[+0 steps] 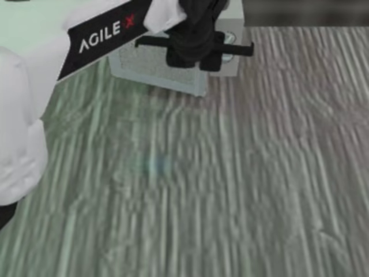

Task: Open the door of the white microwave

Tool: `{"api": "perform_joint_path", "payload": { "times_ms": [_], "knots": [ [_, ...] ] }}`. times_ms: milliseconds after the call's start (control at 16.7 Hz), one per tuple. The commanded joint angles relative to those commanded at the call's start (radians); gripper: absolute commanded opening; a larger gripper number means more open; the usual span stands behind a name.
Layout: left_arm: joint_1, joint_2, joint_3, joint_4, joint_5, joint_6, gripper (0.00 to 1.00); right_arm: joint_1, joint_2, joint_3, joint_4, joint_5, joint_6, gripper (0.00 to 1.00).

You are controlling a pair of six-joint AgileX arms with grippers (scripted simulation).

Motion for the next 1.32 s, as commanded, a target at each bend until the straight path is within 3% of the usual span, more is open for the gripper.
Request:
{"api": "perform_joint_path", "payload": {
  "times_ms": [1320],
  "knots": [
    [-0.001, -0.022, -0.044, 0.021, 0.013, 0.024, 0.0, 0.0, 0.0, 0.0, 0.0, 0.0, 0.0, 1.0]
  ]
}}
